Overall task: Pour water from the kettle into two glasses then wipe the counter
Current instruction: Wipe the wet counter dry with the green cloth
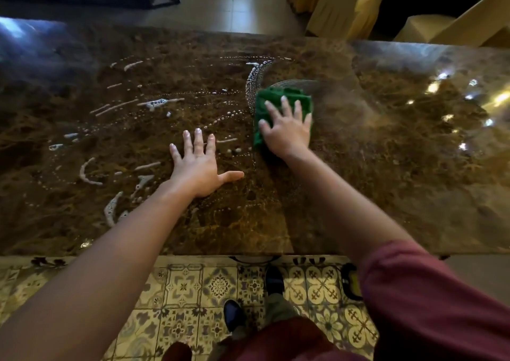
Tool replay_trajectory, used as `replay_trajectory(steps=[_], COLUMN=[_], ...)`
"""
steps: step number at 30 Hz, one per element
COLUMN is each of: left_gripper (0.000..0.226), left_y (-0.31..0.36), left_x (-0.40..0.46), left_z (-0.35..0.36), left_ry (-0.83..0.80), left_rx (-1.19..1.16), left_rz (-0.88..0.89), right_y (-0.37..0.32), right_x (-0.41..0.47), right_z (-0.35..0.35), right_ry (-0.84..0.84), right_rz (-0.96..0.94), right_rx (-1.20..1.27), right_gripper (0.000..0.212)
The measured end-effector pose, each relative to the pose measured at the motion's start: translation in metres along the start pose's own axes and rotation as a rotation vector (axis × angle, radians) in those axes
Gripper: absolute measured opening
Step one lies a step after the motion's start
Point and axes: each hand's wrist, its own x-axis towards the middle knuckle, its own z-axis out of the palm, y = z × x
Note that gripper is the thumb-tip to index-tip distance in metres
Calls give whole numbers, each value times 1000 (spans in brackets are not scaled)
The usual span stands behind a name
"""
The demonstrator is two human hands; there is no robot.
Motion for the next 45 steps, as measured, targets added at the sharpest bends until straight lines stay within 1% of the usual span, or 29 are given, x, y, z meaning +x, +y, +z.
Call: replay_trajectory(steps=[3,5,6,9,11,12,13,14,16,19,20,21,22,23,24,25,27,28,29,30,31,33,36,37,39,40,41,43,45], left_gripper=[128,130,131,131,131,131,131,131,131,132,131,131,131,132,133,134,134,134,135,135,135,135,132,132,132,133,134,135,135], left_y=[0,-1,-1,-1,-1,-1,-1,0,1,1,0,0,0,0,0,0,-1,-2,-1,-1,0,-1,-2,-1,-1,-2,-2,-3,-4], left_x=[1,2,2,0,0,0,1,1,1,0,-1,-1,-2,-2,-2,-2,-2,-1,-1,0,0,1,0,0,0,-1,-1,-2,-2], left_z=[1,2,3,5,5,4,3,3,2,0,-1,-1,-2,-1,0,1,3,2,2,2,3,3,3,3,3,2,3,3,4], left_ry=[6,16,24,43,48,43,33,26,22,20,28,30,28,29,37,43,41,46,45,36,32,44,42,51,57,56,55,52,44], left_rx=[5,1,0,-14,-11,-13,-15,-12,-2,6,5,-2,-12,-17,-20,-26,-30,-24,-23,-28,-29,-24,-17,-10,-9,-11,-13,-24,-27], left_rz=[-9,-5,1,11,14,12,9,9,5,-8,-12,-17,-15,-6,1,6,6,5,5,6,9,8,2,0,-4,-3,1,4,8], right_y=[19,56,80,156,183,182,171,152,95,15,5,9,24,46,73,104,160,175,178,168,150,94,16,3,3,15,32,78,125], right_x=[-87,-138,-152,-149,-124,-110,-97,-89,-88,-137,-156,-169,-177,-181,-180,-175,-160,-149,-139,-132,-128,-128,-153,-165,-187,-191,-190,-168,-137], right_z=[16,23,21,-6,-23,-27,-26,-21,-2,31,37,38,36,31,24,15,-7,-16,-22,-21,-15,5,33,38,44,41,37,23,2], right_ry=[12,49,62,109,135,151,162,155,116,75,54,42,41,55,94,136,163,171,174,171,161,123,69,50,24,27,47,100,111], right_rz=[-69,-52,10,321,477,515,513,472,299,-1,-75,-128,-137,-91,6,134,400,494,546,552,510,330,42,-29,-129,-142,-109,49,238], right_rx=[5,-15,-15,6,38,45,38,19,-9,-18,-14,-10,-11,-11,-14,-17,16,33,41,37,25,-8,-29,-25,-37,-41,-41,-35,-25], right_gripper=[64,66,68,74,76,75,73,71,69,67,67,69,70,70,71,71,76,80,82,80,78,74,74,74,74,75,76,77,76])
